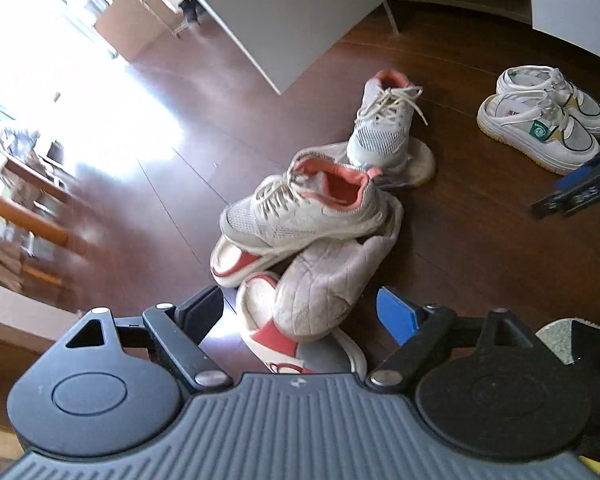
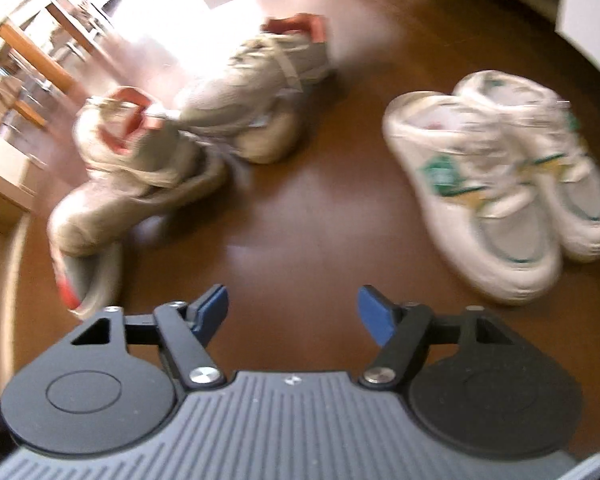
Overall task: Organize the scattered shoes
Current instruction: 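Move both tools back toward the grey pink-lined sneakers, then close the right tool on the grey pink-lined sneaker collar and lift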
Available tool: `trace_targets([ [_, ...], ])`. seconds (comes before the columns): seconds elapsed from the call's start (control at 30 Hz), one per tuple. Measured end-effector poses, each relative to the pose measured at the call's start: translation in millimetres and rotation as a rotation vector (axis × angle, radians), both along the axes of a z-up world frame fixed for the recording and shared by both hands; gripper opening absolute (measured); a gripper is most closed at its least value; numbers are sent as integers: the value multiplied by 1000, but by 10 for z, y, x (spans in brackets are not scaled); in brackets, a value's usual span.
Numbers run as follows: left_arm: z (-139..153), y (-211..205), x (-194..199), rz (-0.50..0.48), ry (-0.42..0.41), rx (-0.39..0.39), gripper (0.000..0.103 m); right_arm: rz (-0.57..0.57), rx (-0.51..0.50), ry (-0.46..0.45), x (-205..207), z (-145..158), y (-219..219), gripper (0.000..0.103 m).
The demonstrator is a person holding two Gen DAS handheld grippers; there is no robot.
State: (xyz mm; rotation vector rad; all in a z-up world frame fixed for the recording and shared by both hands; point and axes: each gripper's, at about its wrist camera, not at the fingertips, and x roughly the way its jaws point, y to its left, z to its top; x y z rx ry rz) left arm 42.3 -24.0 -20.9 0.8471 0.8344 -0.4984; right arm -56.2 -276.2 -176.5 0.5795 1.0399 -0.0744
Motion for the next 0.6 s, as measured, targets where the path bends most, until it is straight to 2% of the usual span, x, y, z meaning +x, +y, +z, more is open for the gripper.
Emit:
trace_targets([
  [0.17,-50,74,207,-36,-22,-15,87,-47,148,-43,577,21,350,64],
  [0.3,-150,190,421,10,-3,-41,87,-149,218,-49,1058,-59,524,66],
  [0.43,-235,304,616,34,21,-105,86,-246,217,-42,1428,-173,660,67],
  [0.57,-426,362,776,40,52,-144,86,-303,111,-37,1670,-181,780,67],
  [0.6,-463,366,803,44,59,-142,86,-317,116,-18,1724,-229,787,67],
])
